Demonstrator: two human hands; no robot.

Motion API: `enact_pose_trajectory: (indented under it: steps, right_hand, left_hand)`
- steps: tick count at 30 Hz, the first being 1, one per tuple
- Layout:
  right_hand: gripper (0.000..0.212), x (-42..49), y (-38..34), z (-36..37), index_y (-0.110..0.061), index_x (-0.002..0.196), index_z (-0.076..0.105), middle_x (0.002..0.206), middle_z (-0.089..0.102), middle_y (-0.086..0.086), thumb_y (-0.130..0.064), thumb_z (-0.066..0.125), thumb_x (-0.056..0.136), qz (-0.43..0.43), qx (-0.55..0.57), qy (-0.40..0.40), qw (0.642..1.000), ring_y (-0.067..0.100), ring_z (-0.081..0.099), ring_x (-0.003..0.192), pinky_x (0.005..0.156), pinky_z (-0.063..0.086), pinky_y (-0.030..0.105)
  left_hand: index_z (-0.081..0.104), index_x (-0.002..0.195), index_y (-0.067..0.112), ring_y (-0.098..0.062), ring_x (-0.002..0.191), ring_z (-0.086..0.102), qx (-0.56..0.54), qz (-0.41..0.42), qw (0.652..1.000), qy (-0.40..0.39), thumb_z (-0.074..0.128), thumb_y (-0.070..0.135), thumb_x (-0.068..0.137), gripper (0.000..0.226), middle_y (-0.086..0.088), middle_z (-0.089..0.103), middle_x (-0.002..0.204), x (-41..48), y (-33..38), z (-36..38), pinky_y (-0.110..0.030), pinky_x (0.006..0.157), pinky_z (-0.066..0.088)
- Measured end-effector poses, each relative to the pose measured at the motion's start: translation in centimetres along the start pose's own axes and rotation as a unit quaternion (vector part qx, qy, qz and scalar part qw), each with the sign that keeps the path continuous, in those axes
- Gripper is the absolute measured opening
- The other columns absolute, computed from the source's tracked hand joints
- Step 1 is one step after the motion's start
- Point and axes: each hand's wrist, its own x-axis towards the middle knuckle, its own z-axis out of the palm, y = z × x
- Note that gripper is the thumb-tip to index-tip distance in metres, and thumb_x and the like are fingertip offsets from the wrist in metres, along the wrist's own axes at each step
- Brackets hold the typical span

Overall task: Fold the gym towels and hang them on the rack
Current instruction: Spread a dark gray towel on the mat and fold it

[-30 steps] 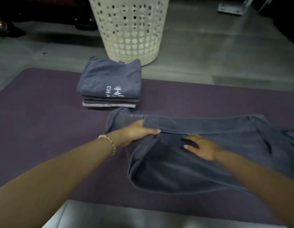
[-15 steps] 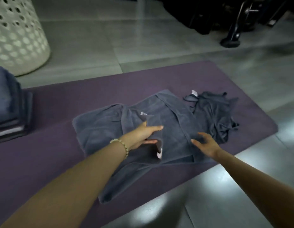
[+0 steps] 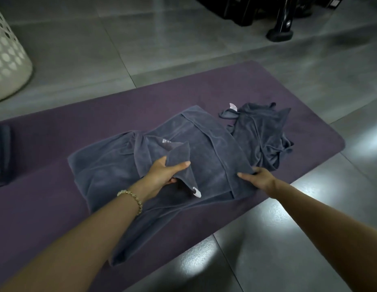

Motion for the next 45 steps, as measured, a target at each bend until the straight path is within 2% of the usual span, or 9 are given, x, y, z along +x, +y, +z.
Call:
enact_pose_trajectory:
  steps: [4, 7, 11, 16, 21, 29, 33, 40, 45]
  right_hand:
    - [0.026, -2.7, -5.6, 2.2, 0.0, 0.11, 0.065, 0.09, 0.067, 0.007, -0.017, 0.066, 0.089, -0.104, 0.038, -0.057, 0.992, 0.011, 0.063, 0.07, 0.059, 0.052, 0.016]
    - [0.026, -4.5, -10.0, 4.4, 0.0, 0.108, 0.06, 0.085, 0.061, 0.014, -0.018, 0.064, 0.091, -0.181, 0.023, -0.068, 0.981, 0.021, 0.053, 0.069, 0.045, 0.041, 0.016]
    - [0.034, -8.1, -15.3, 7.3, -0.017, 0.112, 0.042, 0.071, 0.061, -0.003, -0.015, 0.066, 0.089, -0.274, 0.051, -0.091, 0.956, 0.005, 0.056, 0.058, 0.048, 0.048, 0.019]
    - [0.011, -12.8, -20.8, 11.2, -0.011, 0.093, 0.063, 0.067, 0.065, -0.014, -0.005, 0.067, 0.085, -0.356, 0.097, -0.171, 0.914, -0.002, 0.059, 0.059, 0.057, 0.049, 0.012]
    - [0.039, -17.1, -25.2, 15.1, -0.014, 0.107, 0.063, 0.097, 0.074, 0.0, 0.004, 0.075, 0.074, -0.385, 0.012, -0.317, 0.866, 0.011, 0.07, 0.093, 0.081, 0.051, 0.017]
    - [0.005, -21.1, -29.3, 21.7, -0.018, 0.076, 0.074, 0.064, 0.068, 0.002, -0.022, 0.076, 0.079, -0.503, -0.075, -0.232, 0.829, 0.011, 0.06, 0.059, 0.062, 0.048, 0.021]
    - [0.005, -21.2, -30.3, 23.5, -0.029, 0.075, 0.074, 0.081, 0.054, 0.002, -0.034, 0.076, 0.076, -0.568, -0.133, -0.177, 0.793, 0.008, 0.048, 0.074, 0.073, 0.038, 0.017]
    - [0.018, -20.9, -30.9, 25.8, -0.01, 0.081, 0.074, 0.074, 0.07, -0.002, -0.023, 0.065, 0.09, -0.537, -0.088, -0.214, 0.811, -0.001, 0.054, 0.065, 0.064, 0.042, 0.012]
    - [0.013, -20.3, -30.6, 26.7, -0.004, 0.078, 0.071, 0.073, 0.069, 0.006, -0.016, 0.073, 0.082, -0.476, 0.023, -0.206, 0.855, 0.011, 0.059, 0.067, 0.065, 0.048, 0.018]
  left_hand:
    - [0.066, 0.106, 0.016, -0.013, 0.075, 0.061, -0.033, 0.056, 0.997, 0.052, 0.074, 0.023, 0.081, 0.028, -0.003, 0.068, 0.093, -0.3, 1.3, -1.8, -0.026, 0.07, 0.048]
    - [0.067, 0.097, 0.015, -0.015, 0.077, 0.061, -0.115, 0.091, 0.985, 0.087, 0.07, 0.02, 0.084, 0.014, -0.002, 0.07, 0.088, -1.2, 3.0, -3.7, -0.025, 0.071, 0.051]
    - [0.067, 0.095, 0.012, -0.008, 0.073, 0.07, -0.204, 0.139, 0.962, 0.119, 0.065, 0.019, 0.089, 0.01, 0.003, 0.074, 0.079, -3.6, 6.4, -6.9, -0.018, 0.062, 0.055]
    - [0.066, 0.093, 0.011, -0.006, 0.069, 0.069, -0.268, 0.226, 0.921, 0.168, 0.057, 0.021, 0.095, 0.013, 0.004, 0.073, 0.073, -7.9, 10.9, -12.3, -0.017, 0.059, 0.053]
    - [0.066, 0.093, 0.013, -0.003, 0.071, 0.069, -0.243, 0.286, 0.906, 0.194, 0.049, 0.024, 0.099, 0.021, 0.006, 0.073, 0.074, -11.6, 13.0, -18.3, -0.016, 0.065, 0.054]
    - [0.068, 0.085, 0.012, -0.01, 0.08, 0.068, -0.101, 0.295, 0.929, 0.198, 0.048, 0.027, 0.099, 0.029, 0.0, 0.073, 0.08, -15.3, 10.4, -23.1, -0.019, 0.07, 0.054]
    - [0.069, 0.103, 0.004, -0.018, 0.095, 0.069, -0.086, 0.28, 0.938, 0.183, 0.046, 0.031, 0.099, 0.035, -0.011, 0.073, 0.099, -15.9, 9.3, -23.7, -0.025, 0.079, 0.056]
    - [0.069, 0.108, 0.013, -0.007, 0.092, 0.069, -0.069, 0.284, 0.943, 0.163, 0.044, 0.03, 0.099, 0.032, -0.003, 0.074, 0.098, -16.3, 8.7, -23.0, -0.014, 0.07, 0.051]
    - [0.072, 0.095, 0.016, -0.003, 0.086, 0.069, -0.084, 0.299, 0.935, 0.169, 0.044, 0.031, 0.099, 0.032, 0.003, 0.075, 0.09, -16.1, 8.8, -22.5, -0.012, 0.067, 0.05]
